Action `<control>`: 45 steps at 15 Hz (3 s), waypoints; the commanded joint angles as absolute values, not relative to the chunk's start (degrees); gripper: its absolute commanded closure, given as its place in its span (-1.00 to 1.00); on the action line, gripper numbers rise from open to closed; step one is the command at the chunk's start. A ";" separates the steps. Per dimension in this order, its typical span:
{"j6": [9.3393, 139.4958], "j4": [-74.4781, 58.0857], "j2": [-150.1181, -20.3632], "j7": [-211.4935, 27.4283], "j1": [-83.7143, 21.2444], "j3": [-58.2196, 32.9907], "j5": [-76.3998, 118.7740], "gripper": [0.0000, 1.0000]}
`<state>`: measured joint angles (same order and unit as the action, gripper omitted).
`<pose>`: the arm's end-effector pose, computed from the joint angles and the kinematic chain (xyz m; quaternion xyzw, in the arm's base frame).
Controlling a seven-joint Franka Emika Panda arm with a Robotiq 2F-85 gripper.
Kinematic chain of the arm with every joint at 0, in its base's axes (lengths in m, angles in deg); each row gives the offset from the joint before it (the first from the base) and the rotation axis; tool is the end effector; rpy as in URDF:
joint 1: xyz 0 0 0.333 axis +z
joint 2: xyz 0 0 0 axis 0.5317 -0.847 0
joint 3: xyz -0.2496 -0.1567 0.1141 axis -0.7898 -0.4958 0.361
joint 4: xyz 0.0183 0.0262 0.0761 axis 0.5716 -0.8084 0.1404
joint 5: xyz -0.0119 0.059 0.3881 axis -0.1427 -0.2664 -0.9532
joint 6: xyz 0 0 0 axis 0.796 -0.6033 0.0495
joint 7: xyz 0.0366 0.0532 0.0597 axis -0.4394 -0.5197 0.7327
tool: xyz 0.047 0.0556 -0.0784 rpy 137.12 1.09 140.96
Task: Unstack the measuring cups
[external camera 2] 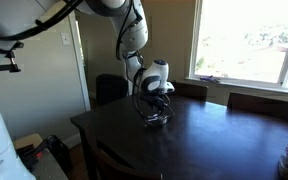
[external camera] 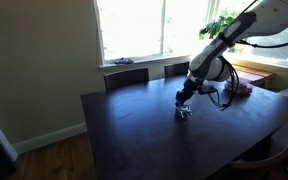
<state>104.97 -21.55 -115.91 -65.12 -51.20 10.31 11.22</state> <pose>0.6516 -0.0222 0.1200 -0.9811 -0.0697 -0.1435 0.1097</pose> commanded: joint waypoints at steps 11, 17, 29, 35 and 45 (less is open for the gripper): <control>90.32 -24.65 -107.76 -69.69 -48.40 6.87 9.49 -1.00; 84.49 -20.24 -109.58 -73.25 -43.61 2.82 8.95 -1.00; 84.98 -20.54 -110.21 -75.33 -43.59 1.46 6.00 -1.00; 83.09 -18.91 -112.72 -76.79 -43.60 -0.12 5.20 -1.00; 83.00 -11.72 -118.35 -74.55 -44.70 3.61 1.42 0.18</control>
<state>84.60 -13.77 -117.54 -75.04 -44.65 2.94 2.95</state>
